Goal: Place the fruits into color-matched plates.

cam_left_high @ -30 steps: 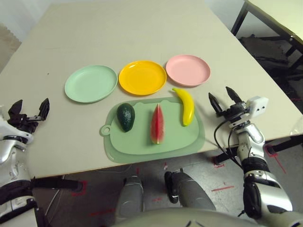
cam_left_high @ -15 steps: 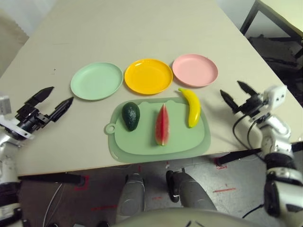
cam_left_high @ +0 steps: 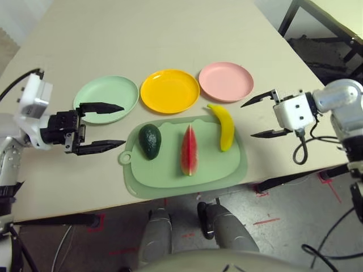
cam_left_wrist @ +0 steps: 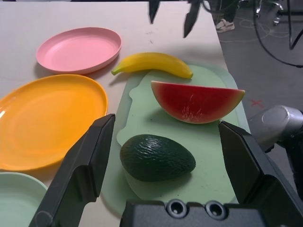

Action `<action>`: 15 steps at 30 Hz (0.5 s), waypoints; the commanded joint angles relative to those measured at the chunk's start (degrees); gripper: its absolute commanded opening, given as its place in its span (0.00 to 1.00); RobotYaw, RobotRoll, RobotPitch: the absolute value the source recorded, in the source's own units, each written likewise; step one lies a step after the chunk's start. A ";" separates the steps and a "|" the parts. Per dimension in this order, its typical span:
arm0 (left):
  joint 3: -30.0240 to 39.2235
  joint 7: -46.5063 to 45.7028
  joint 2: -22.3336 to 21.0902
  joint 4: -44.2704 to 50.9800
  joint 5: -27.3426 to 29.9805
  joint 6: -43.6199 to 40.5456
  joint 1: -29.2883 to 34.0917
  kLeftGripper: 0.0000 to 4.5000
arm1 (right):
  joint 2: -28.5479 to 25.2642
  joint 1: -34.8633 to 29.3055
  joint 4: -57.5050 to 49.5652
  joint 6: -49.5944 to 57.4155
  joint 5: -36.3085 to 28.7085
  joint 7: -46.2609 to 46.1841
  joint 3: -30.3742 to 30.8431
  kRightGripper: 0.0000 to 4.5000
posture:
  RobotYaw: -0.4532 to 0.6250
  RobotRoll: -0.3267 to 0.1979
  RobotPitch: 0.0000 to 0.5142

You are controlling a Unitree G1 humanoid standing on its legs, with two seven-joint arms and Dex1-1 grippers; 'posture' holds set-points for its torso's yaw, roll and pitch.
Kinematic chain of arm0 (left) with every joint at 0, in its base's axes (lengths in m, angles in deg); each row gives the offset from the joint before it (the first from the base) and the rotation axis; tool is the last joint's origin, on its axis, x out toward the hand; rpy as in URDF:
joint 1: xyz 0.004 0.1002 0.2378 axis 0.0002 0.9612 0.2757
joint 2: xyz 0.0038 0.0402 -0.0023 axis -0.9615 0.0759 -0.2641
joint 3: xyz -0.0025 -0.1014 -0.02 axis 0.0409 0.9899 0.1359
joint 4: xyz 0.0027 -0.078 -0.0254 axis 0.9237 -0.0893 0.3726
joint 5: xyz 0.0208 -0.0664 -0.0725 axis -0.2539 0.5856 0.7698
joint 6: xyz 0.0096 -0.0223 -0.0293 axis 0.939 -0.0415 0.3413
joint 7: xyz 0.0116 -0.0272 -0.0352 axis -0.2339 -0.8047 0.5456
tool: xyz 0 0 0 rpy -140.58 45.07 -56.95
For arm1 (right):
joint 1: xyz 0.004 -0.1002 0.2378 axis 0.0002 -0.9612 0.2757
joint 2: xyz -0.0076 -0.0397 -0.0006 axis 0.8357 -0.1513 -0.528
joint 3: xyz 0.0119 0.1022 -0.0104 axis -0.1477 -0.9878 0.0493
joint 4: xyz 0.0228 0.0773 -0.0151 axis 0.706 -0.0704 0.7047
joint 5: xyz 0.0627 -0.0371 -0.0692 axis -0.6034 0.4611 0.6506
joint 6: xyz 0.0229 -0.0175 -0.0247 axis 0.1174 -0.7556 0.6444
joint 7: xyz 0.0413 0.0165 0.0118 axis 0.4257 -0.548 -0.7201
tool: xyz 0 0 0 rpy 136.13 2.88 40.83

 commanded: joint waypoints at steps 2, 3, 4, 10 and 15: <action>0.25 0.37 -0.33 0.82 -1.31 0.49 1.11 0.99 | 2.02 5.00 8.06 -5.95 7.01 -5.02 2.66 1.00 | 0.43 0.62 0.29; 0.33 0.40 -0.33 0.74 -1.42 0.61 1.28 0.99 | 2.43 5.93 9.60 -7.26 7.89 -5.75 3.20 1.00 | 0.43 0.62 0.29; 0.34 0.38 -0.26 0.68 -1.45 0.61 1.25 0.99 | 2.89 6.91 11.35 -8.71 9.44 -6.90 4.03 1.00 | 0.43 0.62 0.29; -0.46 -0.33 0.65 0.85 -1.28 -0.22 -1.74 0.99 | 4.65 10.30 18.61 -13.25 14.52 -8.40 7.83 1.00 | 0.43 0.62 0.29; 0.10 0.13 0.60 0.97 -1.40 -0.14 -1.07 0.99 | 5.02 10.45 20.30 -15.91 16.48 -8.57 10.16 1.00 | 0.47 0.62 0.30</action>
